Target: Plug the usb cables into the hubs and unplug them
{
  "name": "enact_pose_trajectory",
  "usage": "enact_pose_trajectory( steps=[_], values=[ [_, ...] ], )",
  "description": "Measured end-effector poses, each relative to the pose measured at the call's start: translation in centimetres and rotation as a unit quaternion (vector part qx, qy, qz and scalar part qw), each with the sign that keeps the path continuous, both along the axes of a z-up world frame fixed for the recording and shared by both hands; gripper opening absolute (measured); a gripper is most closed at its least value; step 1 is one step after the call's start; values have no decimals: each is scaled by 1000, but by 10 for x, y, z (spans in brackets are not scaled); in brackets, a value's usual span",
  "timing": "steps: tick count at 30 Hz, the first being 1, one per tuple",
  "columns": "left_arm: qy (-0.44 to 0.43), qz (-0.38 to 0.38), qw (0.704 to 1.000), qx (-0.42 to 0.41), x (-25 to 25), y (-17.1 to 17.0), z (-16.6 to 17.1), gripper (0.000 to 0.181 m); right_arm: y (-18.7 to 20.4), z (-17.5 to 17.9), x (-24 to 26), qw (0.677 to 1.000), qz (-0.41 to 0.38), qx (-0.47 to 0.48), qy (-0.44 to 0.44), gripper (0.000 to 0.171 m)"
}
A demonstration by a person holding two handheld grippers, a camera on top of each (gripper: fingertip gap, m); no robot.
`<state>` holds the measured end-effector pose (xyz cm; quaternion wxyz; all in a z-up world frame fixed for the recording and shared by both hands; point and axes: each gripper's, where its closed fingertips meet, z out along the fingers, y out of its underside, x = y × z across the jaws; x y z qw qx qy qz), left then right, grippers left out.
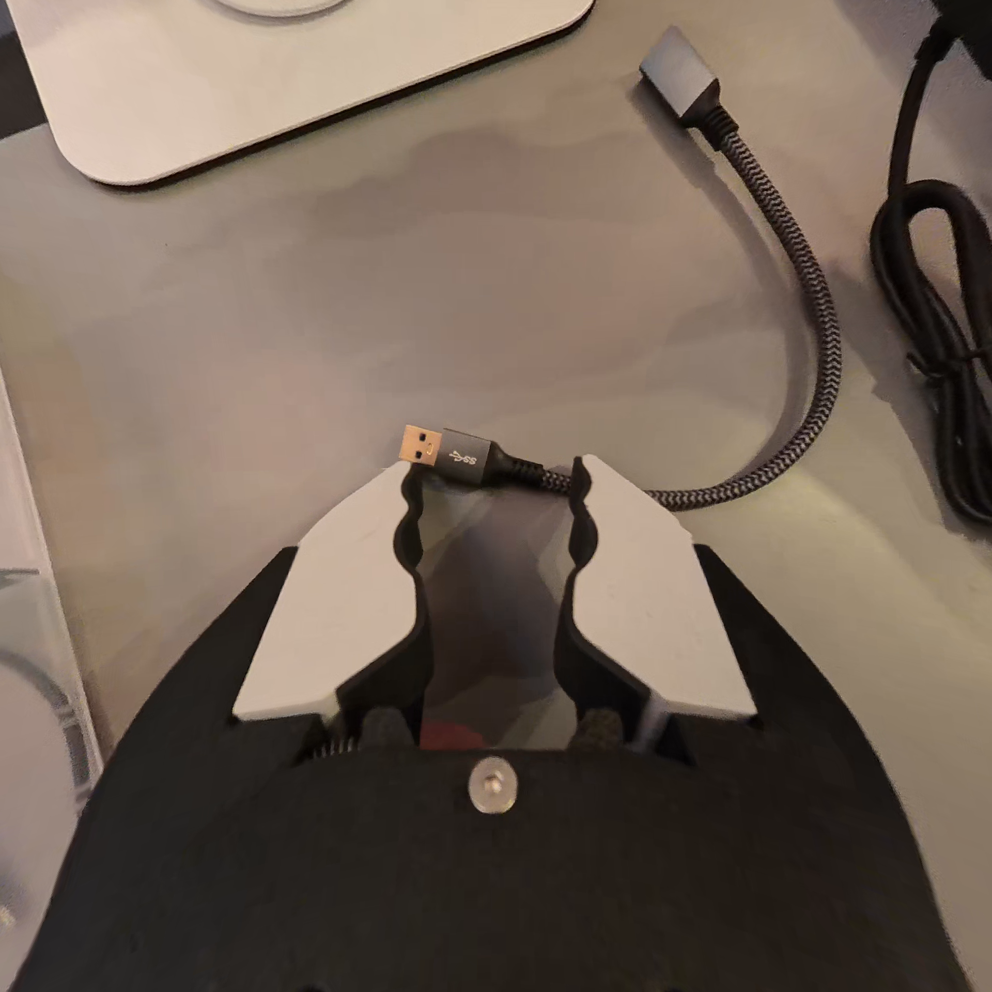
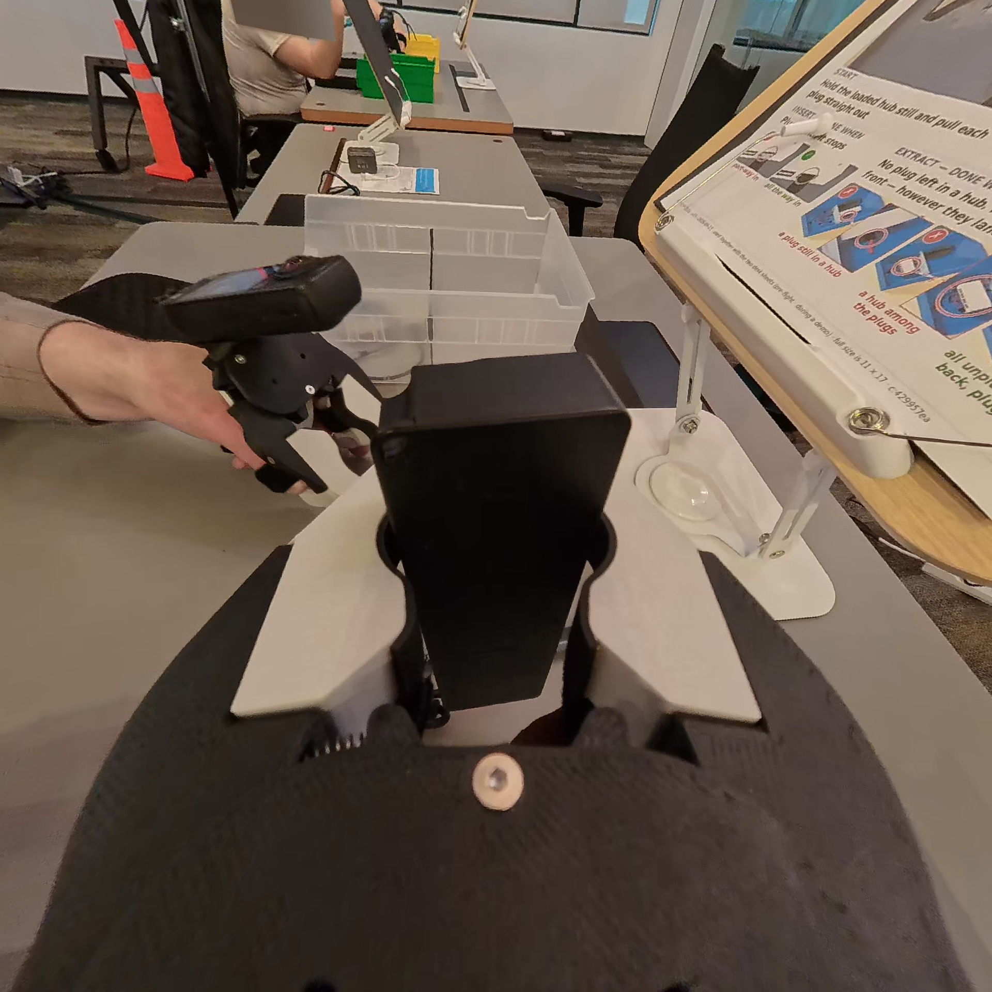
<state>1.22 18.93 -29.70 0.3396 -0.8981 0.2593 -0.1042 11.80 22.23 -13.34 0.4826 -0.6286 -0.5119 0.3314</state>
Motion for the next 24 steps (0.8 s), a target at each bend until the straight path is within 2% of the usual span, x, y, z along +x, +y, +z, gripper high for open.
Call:
enact_pose_trajectory(
  steps=[4, 8, 14, 18, 24],
  values=[
    [37, -16, 999, 2, 5, 15, 0, 39, 1, 3, 4, 1000, -3, 2, 5, 63],
    [73, -50, 996, -8, 11, 32, 1, 38, 1, 4, 6, 1000, -6, 2, 8, 63],
    [174, -160, 972, -9, 10, 48, 3, 38, 2, 3, 8, 1000, -7, 2, 8, 63],
    [262, -243, 934, -10, -4, 56, 5, 37, 2, 2, 10, 1000, -10, 1, 5, 63],
    [364, -383, 848, -41, -28, 46, 4, 37, 3, 1, 12, 1000, -11, 0, 4, 63]
  ],
)
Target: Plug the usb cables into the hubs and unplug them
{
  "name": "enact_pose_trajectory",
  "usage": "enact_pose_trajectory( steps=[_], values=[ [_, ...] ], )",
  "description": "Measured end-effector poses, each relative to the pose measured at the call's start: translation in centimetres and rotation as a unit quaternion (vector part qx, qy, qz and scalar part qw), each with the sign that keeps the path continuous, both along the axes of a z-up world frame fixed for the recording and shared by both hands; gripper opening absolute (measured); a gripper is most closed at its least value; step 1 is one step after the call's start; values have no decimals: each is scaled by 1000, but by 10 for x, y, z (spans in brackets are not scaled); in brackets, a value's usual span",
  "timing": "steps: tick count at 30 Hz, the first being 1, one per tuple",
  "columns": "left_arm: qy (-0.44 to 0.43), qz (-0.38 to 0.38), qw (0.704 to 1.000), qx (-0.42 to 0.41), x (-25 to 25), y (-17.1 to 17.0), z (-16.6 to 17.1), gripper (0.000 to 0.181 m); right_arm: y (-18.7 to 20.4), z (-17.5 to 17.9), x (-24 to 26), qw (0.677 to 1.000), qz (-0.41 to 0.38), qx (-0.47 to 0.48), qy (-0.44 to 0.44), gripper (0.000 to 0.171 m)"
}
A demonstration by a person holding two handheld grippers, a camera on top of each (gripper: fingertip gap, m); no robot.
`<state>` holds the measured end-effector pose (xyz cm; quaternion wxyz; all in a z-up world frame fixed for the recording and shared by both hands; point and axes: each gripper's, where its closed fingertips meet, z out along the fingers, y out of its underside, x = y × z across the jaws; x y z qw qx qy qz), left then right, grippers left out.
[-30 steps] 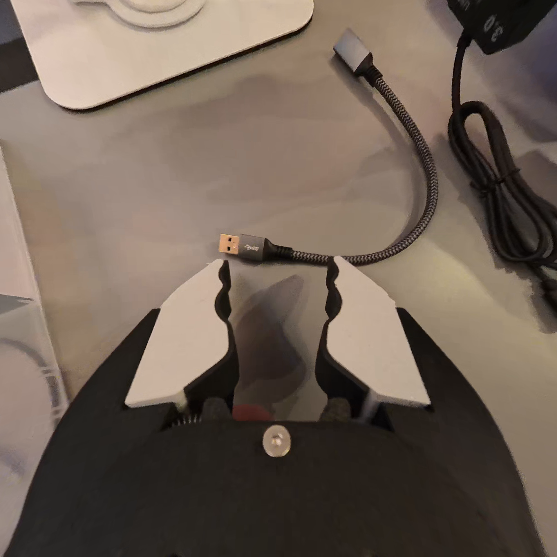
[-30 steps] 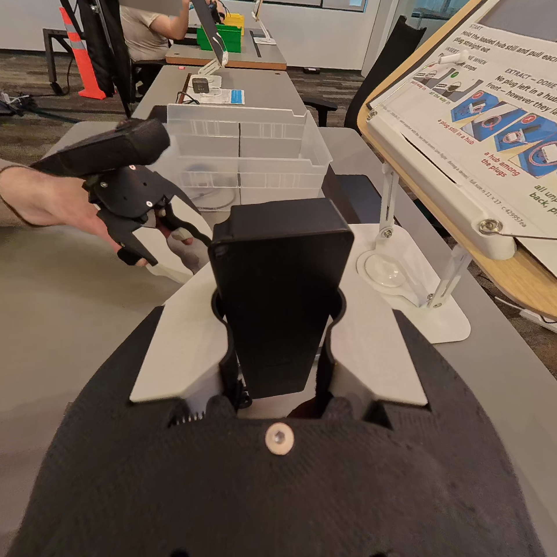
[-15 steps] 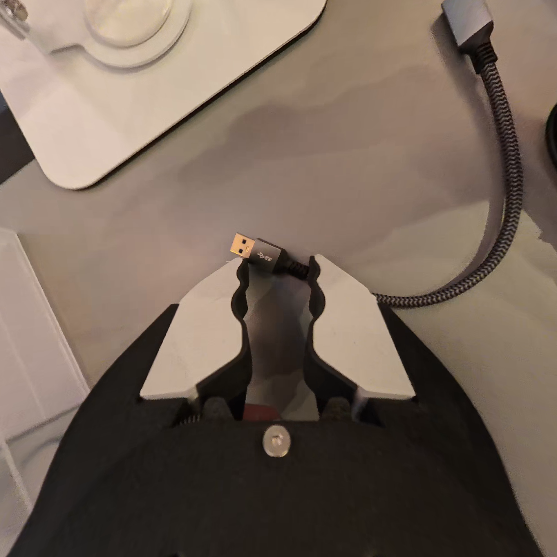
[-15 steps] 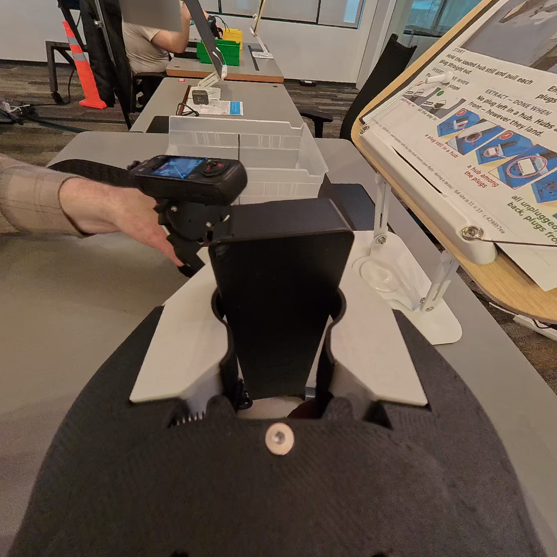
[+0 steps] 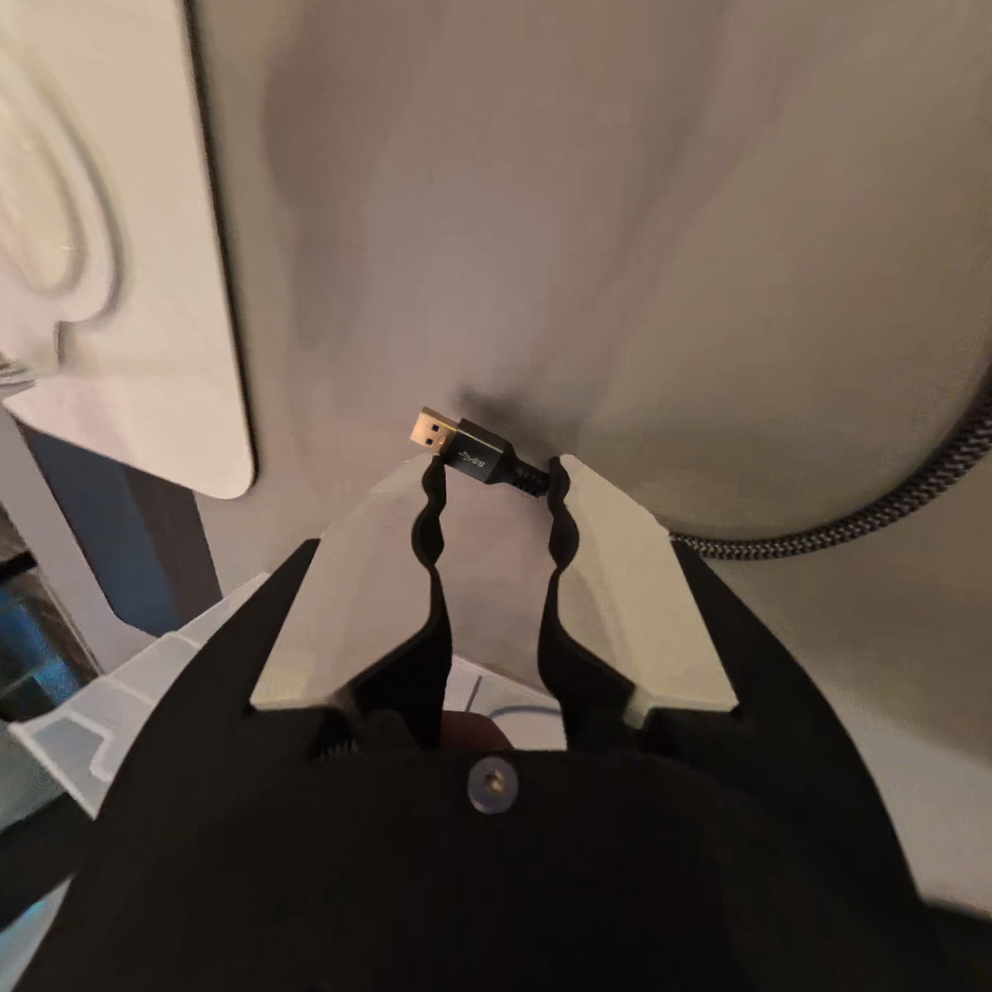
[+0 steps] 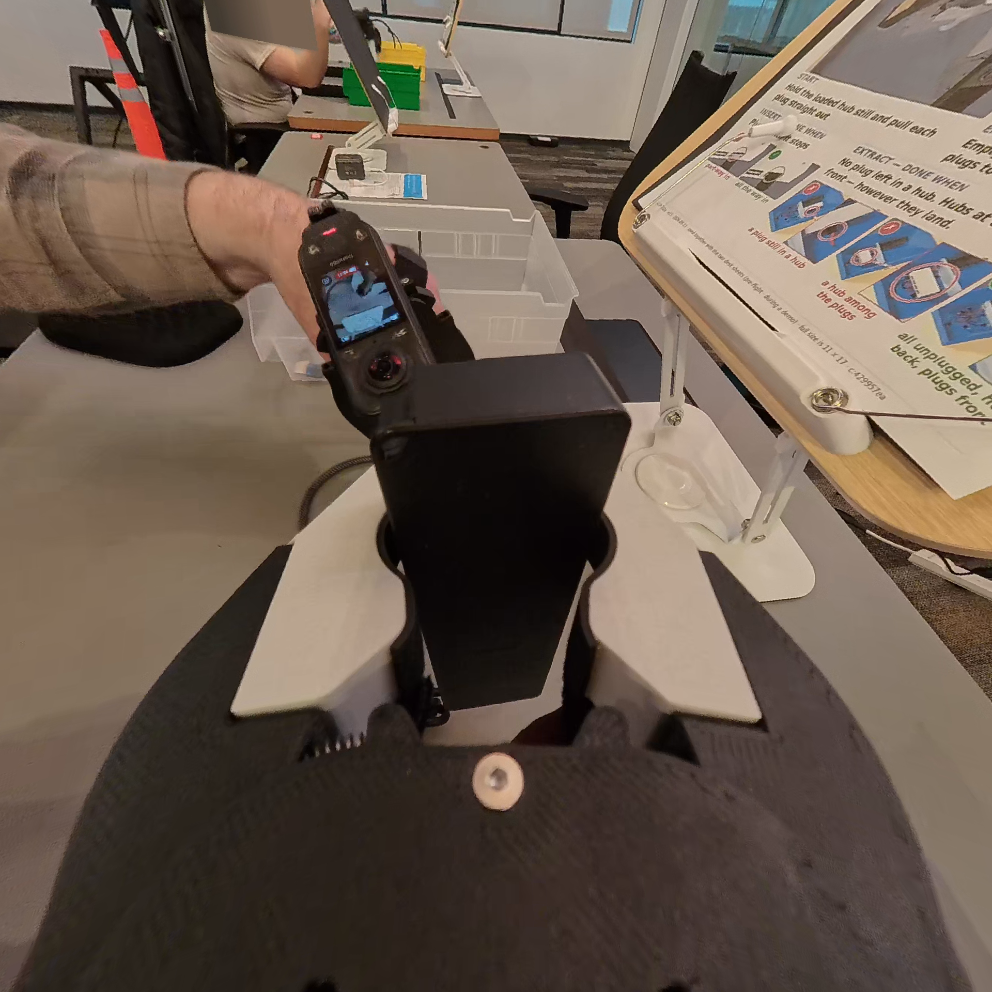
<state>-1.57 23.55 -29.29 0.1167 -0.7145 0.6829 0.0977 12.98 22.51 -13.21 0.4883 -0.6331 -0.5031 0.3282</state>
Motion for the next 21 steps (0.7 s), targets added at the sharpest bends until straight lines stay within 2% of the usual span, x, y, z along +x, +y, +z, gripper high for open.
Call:
enact_pose_trajectory(
  steps=[2, 4, 7, 13, 16, 18, 21],
  values=[
    [31, -55, 998, -14, -5, -7, -1, 37, 0, -1, 0, 1000, 0, 0, -2, 63],
    [19, -110, 993, -25, 3, -19, -1, 37, 0, 0, 0, 1000, 0, 0, -1, 63],
    [-16, -129, 991, -25, 12, -32, -1, 37, -1, 0, 1, 1000, 1, 1, -2, 63],
    [-121, 20, 991, 56, 13, -28, 8, 39, 0, 1, 2, 1000, -1, 2, 2, 63],
    [-186, 87, 978, 41, 16, -38, 10, 51, 0, 1, 2, 1000, -1, 2, 2, 63],
    [-198, 135, 968, 70, 9, -31, 12, 52, 0, 1, 2, 1000, -2, 2, 1, 63],
    [-268, 227, 934, 62, 14, -27, 9, 52, 0, 1, 1, 1000, -1, 3, 0, 63]
  ],
)
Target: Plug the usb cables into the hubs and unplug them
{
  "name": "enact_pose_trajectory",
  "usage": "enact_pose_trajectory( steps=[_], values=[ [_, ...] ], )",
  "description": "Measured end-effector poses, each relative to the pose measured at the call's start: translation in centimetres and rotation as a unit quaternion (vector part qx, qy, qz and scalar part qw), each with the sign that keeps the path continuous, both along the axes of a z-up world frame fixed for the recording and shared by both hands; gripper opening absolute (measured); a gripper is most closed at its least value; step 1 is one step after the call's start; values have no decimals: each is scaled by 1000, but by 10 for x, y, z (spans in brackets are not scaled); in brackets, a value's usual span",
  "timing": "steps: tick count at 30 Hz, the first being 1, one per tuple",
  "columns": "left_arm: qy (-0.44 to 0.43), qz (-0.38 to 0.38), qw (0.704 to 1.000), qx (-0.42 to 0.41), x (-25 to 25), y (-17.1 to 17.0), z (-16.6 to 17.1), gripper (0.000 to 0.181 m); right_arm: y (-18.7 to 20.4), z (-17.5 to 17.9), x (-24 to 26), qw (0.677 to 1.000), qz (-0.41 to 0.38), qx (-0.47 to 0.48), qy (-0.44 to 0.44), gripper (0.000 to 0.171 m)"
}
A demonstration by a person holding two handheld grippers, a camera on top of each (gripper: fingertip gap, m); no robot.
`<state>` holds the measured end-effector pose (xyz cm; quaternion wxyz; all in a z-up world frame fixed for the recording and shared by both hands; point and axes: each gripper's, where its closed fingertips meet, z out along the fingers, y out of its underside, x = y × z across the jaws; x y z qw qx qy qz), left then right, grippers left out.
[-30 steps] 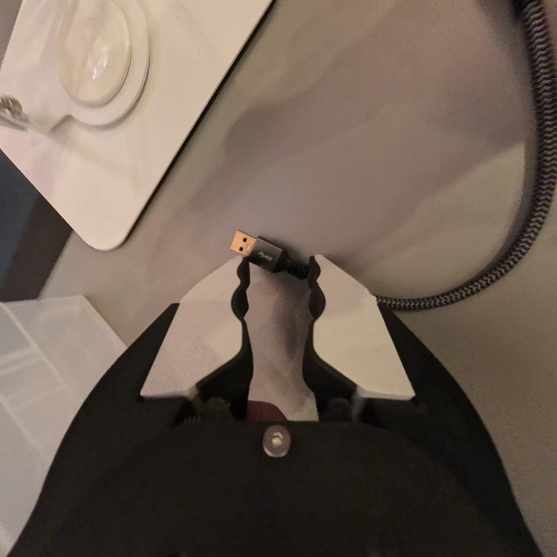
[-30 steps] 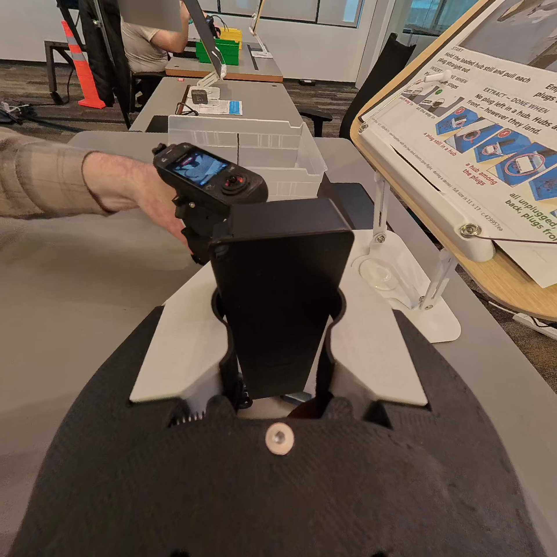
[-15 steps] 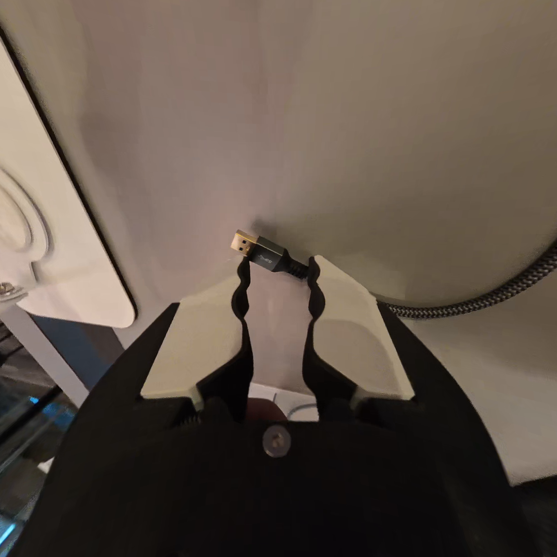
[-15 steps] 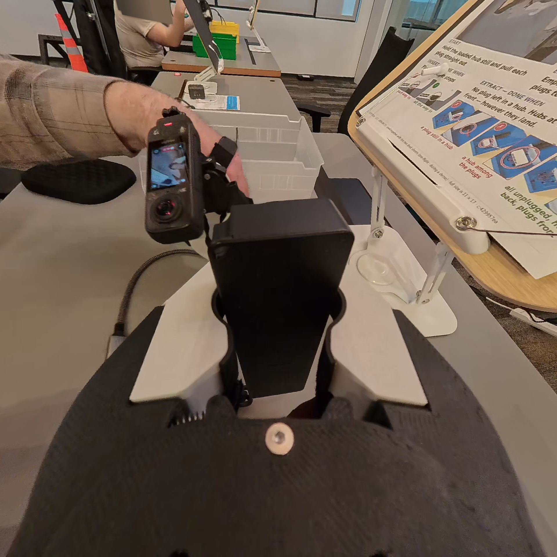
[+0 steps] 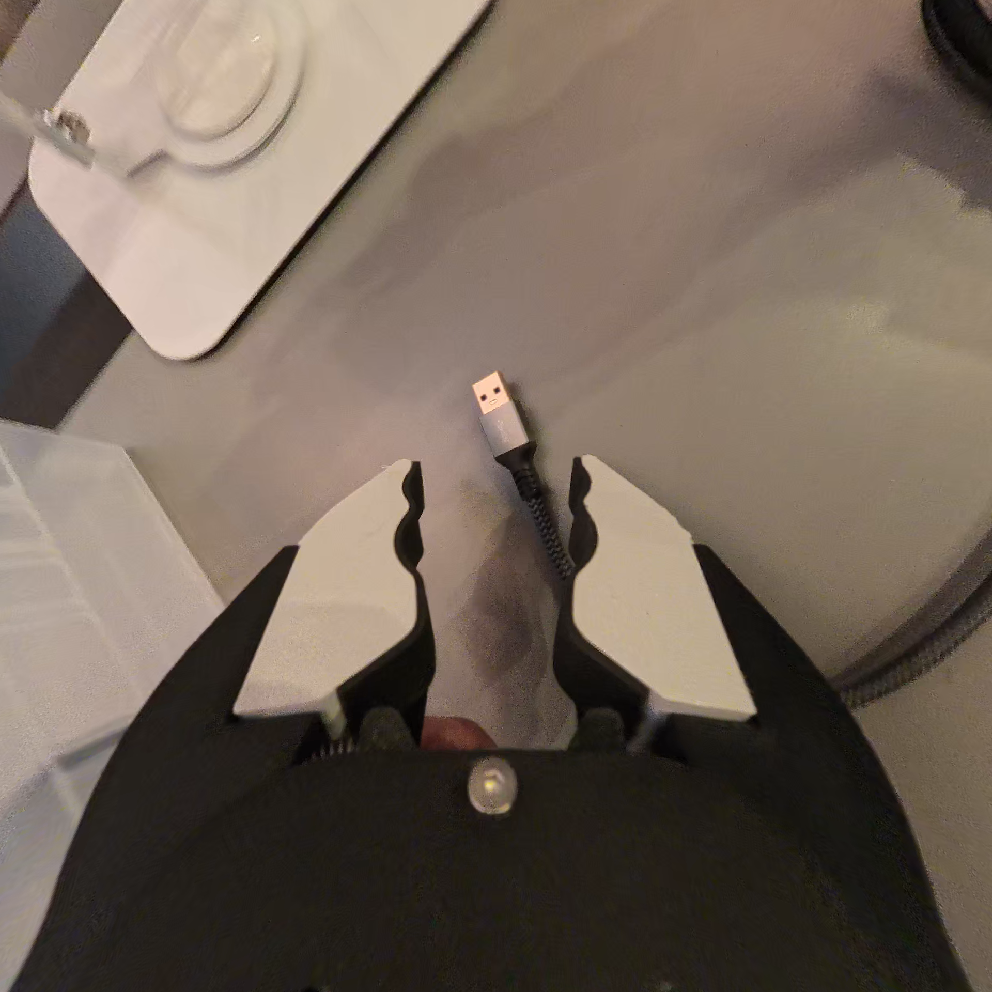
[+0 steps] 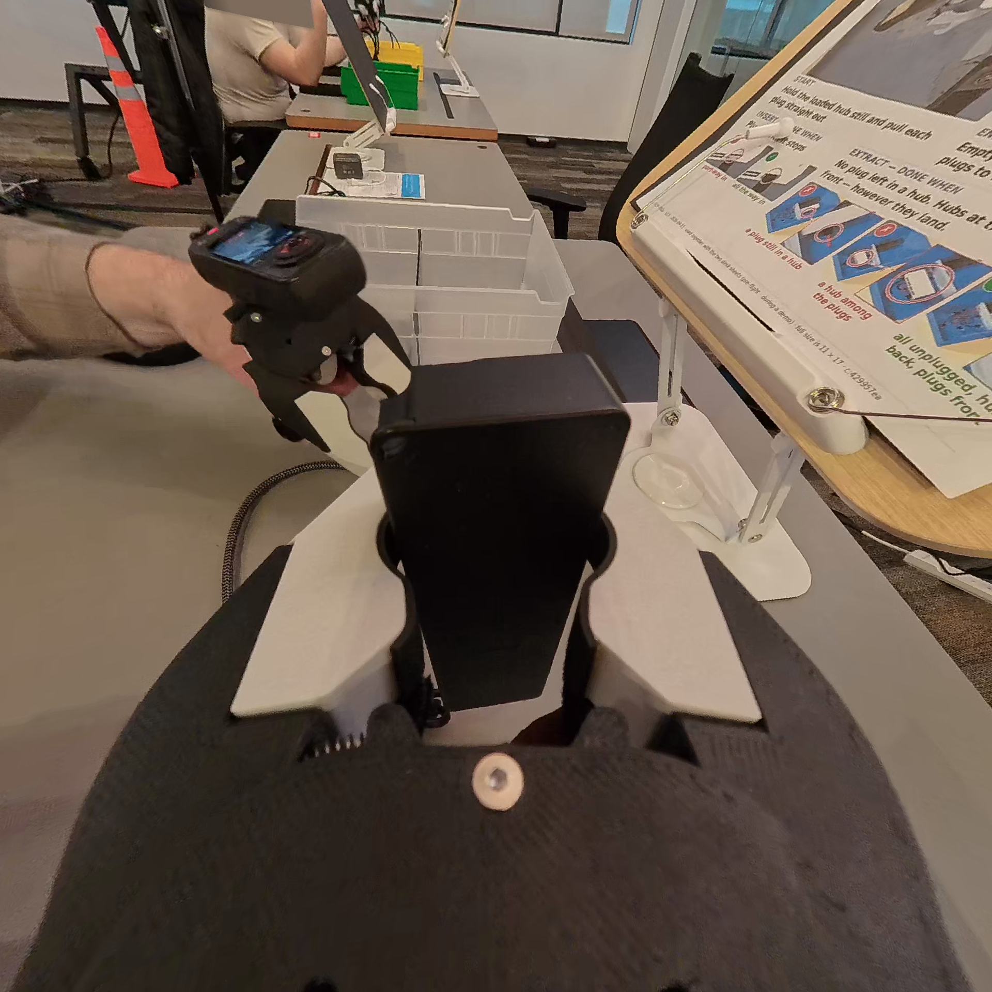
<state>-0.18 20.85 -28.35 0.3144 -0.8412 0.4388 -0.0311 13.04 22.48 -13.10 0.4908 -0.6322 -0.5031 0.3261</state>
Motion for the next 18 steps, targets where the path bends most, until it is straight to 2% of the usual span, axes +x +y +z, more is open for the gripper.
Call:
enact_pose_trajectory(
  steps=[3, 5, 8, 12, 18],
  values=[
    [-35, 51, 998, -2, 1, 0, -13, 49, -1, 1, 0, 1000, 1, 1, 0, 63],
    [-44, 55, 997, 20, 3, 3, -12, 42, -1, 2, 0, 1000, 1, 1, 3, 63],
    [-56, 51, 997, 7, 12, 2, -15, 17, -1, 2, -1, 1000, 2, 1, 5, 63],
    [-54, 36, 998, 26, 16, 5, -14, 17, -2, 0, -2, 1000, 6, -2, 2, 63],
    [-33, -35, 997, 64, 19, -8, -3, 16, -7, -13, -15, 999, 27, -11, -25, 63]
  ],
)
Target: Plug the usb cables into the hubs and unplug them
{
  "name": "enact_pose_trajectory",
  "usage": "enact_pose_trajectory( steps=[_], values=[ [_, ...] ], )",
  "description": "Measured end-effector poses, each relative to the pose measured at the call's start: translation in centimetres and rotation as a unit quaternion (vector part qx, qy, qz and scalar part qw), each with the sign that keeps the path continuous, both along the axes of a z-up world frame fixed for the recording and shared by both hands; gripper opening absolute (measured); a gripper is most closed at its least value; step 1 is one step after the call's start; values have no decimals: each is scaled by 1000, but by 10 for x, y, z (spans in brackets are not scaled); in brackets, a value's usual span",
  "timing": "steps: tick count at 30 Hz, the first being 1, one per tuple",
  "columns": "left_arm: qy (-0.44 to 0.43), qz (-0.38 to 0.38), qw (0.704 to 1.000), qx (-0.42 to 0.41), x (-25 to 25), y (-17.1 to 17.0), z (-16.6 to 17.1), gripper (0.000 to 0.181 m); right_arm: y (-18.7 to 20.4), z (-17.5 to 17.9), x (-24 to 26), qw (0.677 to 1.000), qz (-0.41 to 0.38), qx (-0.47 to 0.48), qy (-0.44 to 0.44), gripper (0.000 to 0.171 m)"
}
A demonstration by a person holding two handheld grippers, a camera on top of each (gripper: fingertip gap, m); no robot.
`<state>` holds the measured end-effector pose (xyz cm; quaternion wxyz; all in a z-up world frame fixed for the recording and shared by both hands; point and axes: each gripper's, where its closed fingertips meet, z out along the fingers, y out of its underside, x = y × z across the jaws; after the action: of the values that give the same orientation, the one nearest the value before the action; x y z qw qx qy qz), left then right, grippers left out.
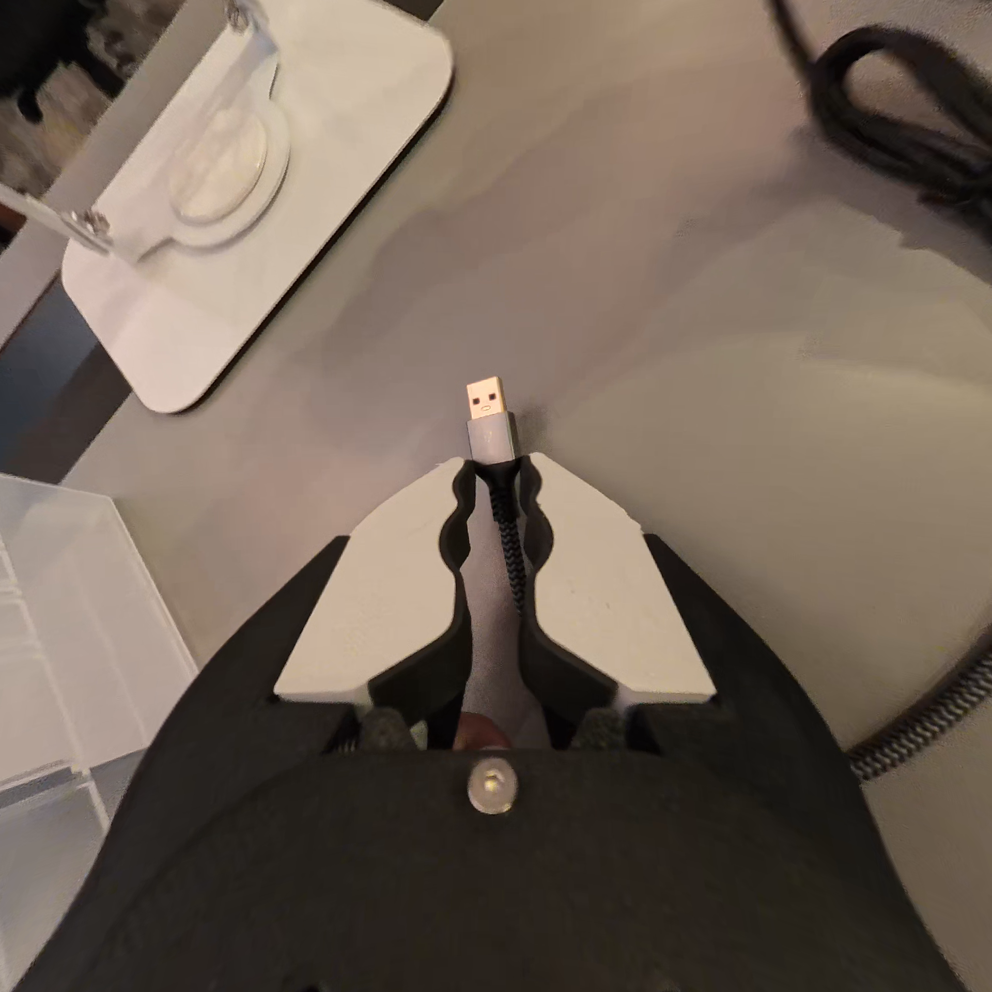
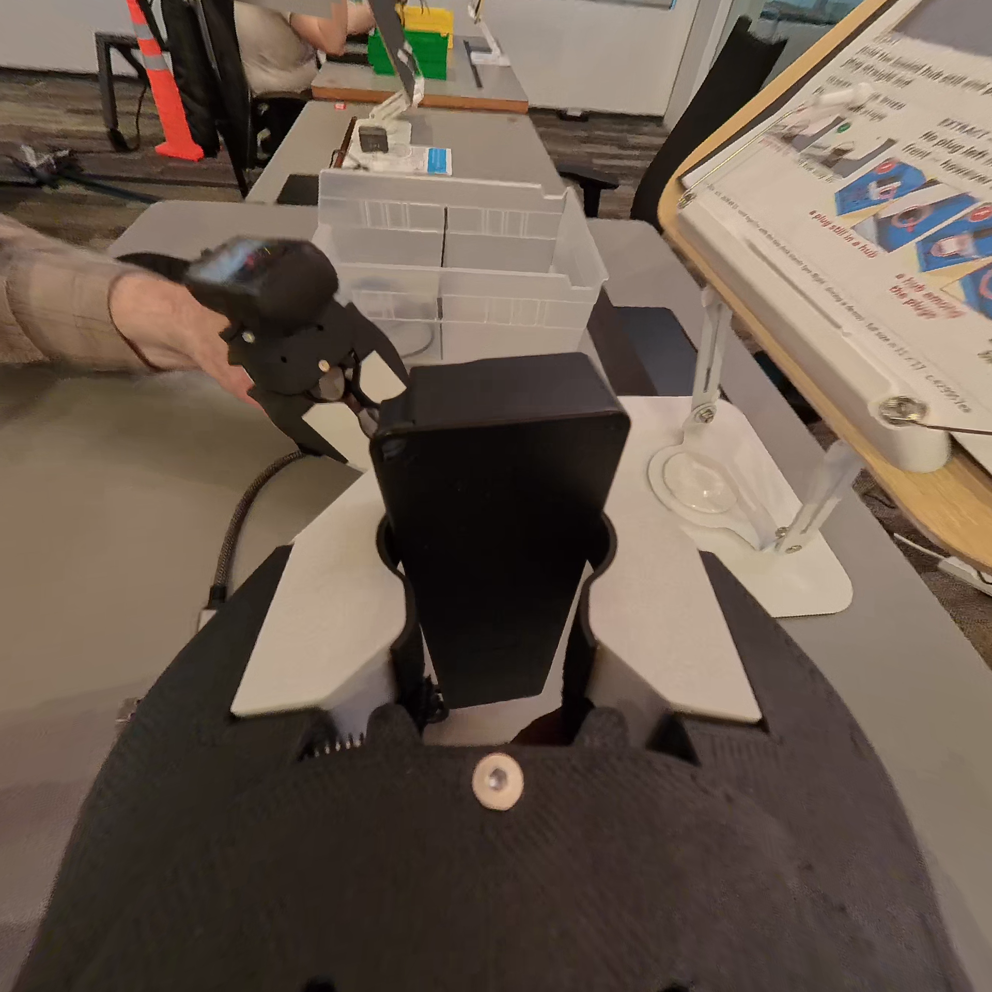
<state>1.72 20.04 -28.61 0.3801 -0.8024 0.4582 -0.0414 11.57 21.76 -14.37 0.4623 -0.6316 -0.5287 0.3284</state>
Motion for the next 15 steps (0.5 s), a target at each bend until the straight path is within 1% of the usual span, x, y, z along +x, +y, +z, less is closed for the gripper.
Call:
enact_pose_trajectory(
  steps=[1, 4, 8, 10, 11, 12, 13, 15],
  values=[
    [-2, -6, 1000, 3, 1, -3, 5, 16, -1, -6, -4, 1000, 4, -2, -13, 63],
    [50, -34, 997, 43, -4, -11, 17, 16, -3, -24, -18, 998, 16, -7, -56, 63],
    [65, -90, 991, 68, -2, -27, 36, 16, -7, -45, -38, 993, 26, -2, -113, 63],
    [85, -161, 977, 108, 3, -38, 43, 16, -11, -52, -50, 990, 36, 2, -138, 63],
    [94, -175, 972, 127, 3, -41, 47, 16, -13, -56, -55, 988, 40, 7, -152, 63],
    [96, -191, 968, 131, 4, -46, 49, 16, -14, -60, -59, 985, 42, 14, -167, 63],
    [89, -229, 960, 134, 8, -56, 51, 16, -15, -64, -63, 982, 44, 19, -181, 63],
    [100, -244, 953, 146, 6, -61, 54, 16, -17, -74, -71, 976, 47, 27, -210, 63]
  ],
)
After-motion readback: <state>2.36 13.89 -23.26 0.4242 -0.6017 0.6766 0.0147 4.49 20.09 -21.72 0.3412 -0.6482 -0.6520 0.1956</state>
